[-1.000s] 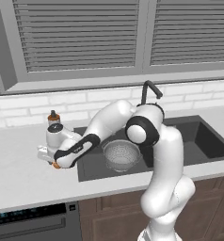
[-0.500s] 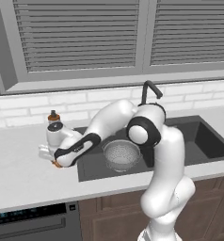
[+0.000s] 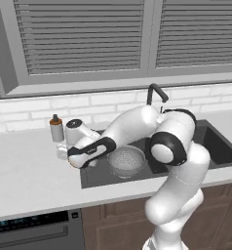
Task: Put the colander in the sink, put the tangerine in the colander, and turn on the sink faucet and pour water over the colander.
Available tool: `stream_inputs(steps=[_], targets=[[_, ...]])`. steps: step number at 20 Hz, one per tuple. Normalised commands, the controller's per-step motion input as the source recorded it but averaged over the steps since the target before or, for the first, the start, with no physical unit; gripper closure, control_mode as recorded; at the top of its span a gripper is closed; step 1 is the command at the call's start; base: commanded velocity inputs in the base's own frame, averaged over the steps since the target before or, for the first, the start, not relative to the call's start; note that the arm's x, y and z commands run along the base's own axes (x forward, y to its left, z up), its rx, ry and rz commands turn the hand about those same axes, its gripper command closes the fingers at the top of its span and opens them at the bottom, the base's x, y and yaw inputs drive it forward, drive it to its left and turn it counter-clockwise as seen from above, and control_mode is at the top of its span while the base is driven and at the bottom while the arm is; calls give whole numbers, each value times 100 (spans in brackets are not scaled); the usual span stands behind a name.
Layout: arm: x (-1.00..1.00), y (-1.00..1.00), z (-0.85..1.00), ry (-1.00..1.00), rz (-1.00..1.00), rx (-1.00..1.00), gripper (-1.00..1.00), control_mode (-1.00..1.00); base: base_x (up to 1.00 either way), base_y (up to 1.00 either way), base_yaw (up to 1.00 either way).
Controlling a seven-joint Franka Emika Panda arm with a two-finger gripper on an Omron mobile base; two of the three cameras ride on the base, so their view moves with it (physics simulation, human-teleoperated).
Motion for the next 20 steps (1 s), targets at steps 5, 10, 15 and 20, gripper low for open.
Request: stream_inputs(steps=[5,10,15,20], targets=[[-2,-95,32,8,0,0,100,-100,0,0,0],[0,-96,23,23,0,0,100,-100,0,0,0],[4,-94,5,10,0,-4,100,-100,0,0,0],[28,-73,-7,1,0,-8,100,-100,0,0,0]])
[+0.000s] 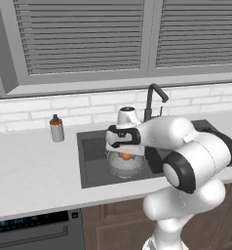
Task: Put the colander in the sink, put the tangerine in the colander, and turn on the sink faucet and pour water over the colander.
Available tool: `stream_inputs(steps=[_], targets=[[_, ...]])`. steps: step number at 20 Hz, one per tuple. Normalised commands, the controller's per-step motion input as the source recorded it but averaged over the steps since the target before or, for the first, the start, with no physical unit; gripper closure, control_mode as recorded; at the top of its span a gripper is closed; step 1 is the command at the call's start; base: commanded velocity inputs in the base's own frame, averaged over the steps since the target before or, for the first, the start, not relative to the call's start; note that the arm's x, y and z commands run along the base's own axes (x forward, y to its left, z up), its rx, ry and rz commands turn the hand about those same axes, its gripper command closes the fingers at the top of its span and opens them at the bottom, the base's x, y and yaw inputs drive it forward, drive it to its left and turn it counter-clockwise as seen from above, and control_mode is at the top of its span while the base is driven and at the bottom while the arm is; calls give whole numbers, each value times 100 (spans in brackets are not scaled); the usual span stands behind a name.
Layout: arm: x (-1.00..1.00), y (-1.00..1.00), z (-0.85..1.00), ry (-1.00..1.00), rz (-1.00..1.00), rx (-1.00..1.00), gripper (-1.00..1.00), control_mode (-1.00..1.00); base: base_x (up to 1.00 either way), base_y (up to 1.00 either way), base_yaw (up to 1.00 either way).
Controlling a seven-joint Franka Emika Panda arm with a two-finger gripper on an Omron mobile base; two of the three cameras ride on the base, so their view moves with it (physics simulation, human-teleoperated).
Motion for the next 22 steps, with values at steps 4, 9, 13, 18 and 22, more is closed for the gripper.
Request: stream_inputs(steps=[4,9,13,18,22], targets=[[33,-48,-30,0,0,-15,100,-100,0,0,0],[38,-23,-37,0,-1,-9,100,-100,0,0,0],[38,-5,-36,0,-1,0,100,-100,0,0,0],[48,-9,-23,0,-2,0,100,-100,0,0,0],[47,-3,-28,0,-1,0,100,-100,0,0,0]])
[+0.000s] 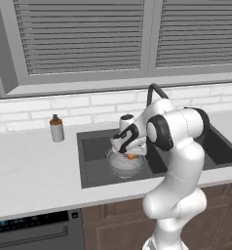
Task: Put the colander in the sink, put the tangerine in the colander, and turn on the sink faucet and pour water over the colander.
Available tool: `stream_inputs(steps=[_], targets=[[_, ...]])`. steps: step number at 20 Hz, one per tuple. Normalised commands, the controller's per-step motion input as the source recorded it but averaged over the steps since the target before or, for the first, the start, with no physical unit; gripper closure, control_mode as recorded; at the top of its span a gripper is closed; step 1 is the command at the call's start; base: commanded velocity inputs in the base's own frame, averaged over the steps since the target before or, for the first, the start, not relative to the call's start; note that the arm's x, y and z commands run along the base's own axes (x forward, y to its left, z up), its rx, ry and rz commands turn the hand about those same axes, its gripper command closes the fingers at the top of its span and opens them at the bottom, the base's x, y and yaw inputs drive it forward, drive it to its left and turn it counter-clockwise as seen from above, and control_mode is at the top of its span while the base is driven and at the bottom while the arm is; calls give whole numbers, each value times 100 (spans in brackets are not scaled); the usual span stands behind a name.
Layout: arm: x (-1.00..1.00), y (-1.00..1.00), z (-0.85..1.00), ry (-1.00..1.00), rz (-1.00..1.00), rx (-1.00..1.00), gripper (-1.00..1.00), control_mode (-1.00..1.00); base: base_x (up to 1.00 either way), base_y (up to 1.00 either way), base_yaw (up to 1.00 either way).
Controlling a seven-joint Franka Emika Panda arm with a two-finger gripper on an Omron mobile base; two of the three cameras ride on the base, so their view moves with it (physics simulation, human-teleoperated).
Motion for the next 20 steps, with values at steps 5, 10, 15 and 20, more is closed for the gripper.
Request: stream_inputs(steps=[5,10,15,20], targets=[[29,0,-35,0,-3,2,100,-100,0,0,0],[11,0,-22,0,-4,2,-100,-100,0,0,0],[12,-3,-12,0,-2,0,-100,-100,0,0,0],[13,0,-11,0,-1,3,-100,-100,0,0,0]])
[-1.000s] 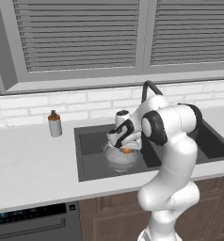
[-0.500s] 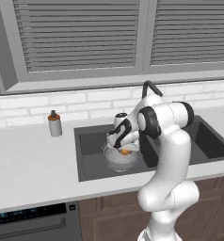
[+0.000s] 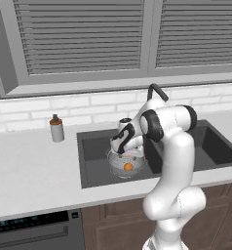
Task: Put the colander in the sink, put the tangerine in the colander, and turn on the sink faucet and pour water over the colander.
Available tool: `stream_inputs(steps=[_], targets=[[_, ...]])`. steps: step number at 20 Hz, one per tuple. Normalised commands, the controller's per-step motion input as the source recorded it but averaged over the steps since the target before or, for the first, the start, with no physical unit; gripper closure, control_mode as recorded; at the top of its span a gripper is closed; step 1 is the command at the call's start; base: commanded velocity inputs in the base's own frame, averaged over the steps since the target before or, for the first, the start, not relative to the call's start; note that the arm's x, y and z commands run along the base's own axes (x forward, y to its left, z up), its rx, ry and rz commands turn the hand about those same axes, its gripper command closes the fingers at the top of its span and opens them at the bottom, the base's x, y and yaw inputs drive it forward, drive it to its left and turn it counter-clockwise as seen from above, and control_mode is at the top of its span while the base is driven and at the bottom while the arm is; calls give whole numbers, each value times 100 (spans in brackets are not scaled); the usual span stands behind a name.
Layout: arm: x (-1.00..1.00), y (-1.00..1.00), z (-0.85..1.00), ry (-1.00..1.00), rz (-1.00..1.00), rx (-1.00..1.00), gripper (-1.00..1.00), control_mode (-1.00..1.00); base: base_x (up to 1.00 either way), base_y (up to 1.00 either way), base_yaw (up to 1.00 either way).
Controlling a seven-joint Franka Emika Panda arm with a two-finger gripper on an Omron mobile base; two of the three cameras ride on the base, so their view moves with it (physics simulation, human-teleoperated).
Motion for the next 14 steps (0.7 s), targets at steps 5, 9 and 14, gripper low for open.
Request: stream_inputs(steps=[5,9,14], targets=[[3,0,9,1,0,10,-100,-100,0,0,0],[-20,0,93,5,21,3,-100,-100,0,0,0],[-36,-6,100,3,30,0,-100,-100,0,0,0]])
